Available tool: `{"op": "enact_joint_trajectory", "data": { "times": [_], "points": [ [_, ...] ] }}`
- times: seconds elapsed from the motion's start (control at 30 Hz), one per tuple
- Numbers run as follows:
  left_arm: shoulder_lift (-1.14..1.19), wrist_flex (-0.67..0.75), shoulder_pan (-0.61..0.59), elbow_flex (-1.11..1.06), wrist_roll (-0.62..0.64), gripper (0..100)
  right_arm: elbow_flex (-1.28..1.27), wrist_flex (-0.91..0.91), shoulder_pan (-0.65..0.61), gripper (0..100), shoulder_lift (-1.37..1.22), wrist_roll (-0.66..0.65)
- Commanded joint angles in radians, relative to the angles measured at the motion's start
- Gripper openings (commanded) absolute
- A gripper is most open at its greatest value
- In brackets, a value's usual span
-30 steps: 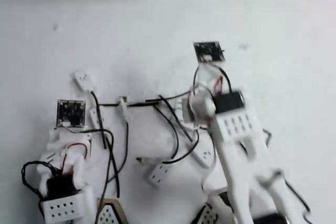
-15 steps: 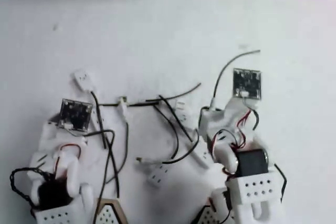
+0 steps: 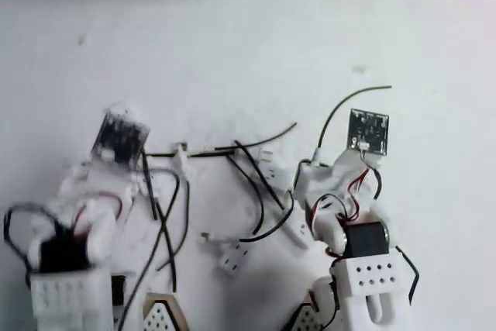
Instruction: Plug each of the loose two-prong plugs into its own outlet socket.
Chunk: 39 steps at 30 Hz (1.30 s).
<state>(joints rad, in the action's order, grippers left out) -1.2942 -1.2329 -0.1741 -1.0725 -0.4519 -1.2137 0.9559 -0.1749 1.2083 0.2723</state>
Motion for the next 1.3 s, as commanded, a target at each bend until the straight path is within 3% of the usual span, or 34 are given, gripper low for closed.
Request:
{"op": "enact_joint_trajectory", "data": {
  "times": [0.0,0.2,0.53,1.0,1.27],
  "points": [
    [0.397,0.037,0.004,0.192,0.009,13,-0.009,-0.044,-0.002,1.7,0.013,0.008],
    [0.667,0.057,-0.018,0.379,0.158,27,-0.046,-0.097,-0.002,1.7,0.013,0.008],
    [0.972,0.327,-0.101,0.434,0.199,28,-0.046,-0.093,-0.005,1.7,0.013,0.008],
    [1.066,0.227,-0.024,0.393,0.203,28,-0.06,-0.091,-0.045,1.7,0.013,0.008],
    [1.086,0.245,-0.17,0.388,0.147,28,-0.068,-0.093,-0.045,1.7,0.015,0.008]
  ]
}}
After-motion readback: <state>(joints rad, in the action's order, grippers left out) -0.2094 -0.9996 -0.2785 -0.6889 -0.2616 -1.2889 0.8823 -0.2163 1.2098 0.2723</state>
